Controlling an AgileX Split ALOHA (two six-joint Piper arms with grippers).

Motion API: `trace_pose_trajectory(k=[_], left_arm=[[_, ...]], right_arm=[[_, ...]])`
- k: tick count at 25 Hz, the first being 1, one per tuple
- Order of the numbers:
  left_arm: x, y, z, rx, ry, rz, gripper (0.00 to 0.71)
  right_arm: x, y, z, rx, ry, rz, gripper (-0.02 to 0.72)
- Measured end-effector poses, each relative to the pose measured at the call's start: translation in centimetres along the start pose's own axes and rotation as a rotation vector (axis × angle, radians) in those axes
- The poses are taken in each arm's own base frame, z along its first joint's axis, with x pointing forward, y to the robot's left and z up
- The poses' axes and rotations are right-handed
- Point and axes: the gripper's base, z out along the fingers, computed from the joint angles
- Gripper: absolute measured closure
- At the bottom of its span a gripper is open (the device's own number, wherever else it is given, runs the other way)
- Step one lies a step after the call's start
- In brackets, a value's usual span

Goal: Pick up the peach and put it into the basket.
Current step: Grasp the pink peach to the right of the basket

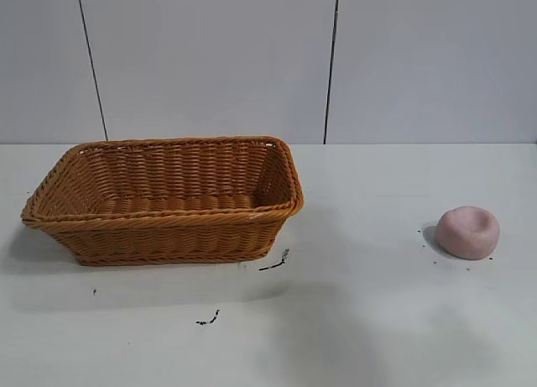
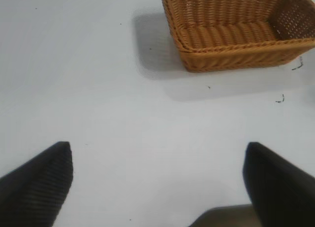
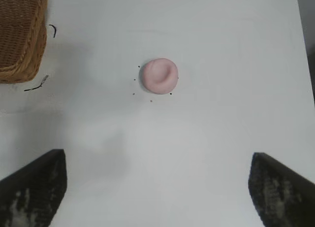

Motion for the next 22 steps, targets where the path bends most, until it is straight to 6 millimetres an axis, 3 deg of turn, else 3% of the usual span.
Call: trace_pose_trajectory(k=[5,8,13,15,22], left_arm=[[0.0,0.0,0.0,0.0,0.0,0.0,0.018],[0.0,0.0,0.0,0.0,0.0,0.0,0.018],[0.0,0.0,0.0,0.0,0.0,0.0,0.018],[0.0,0.0,0.0,0.0,0.0,0.0,0.018],[0.0,0.0,0.0,0.0,0.0,0.0,0.018]], right_arm=[[-4.3,-0.5,5.3,-0.011,0.106,0.001,0.014],[-5.8,0.5,8.1,-0.02,0.15,-0.042,0.014],[-6.5,2.6,11.8,-0.037,0.186,-0.092,0.014],[-6.5,2.7,12.4,-0.034,0.187,-0.088,0.014],[-5.5,2.1,18.3,0.016,0.291,-0.073,0.014]])
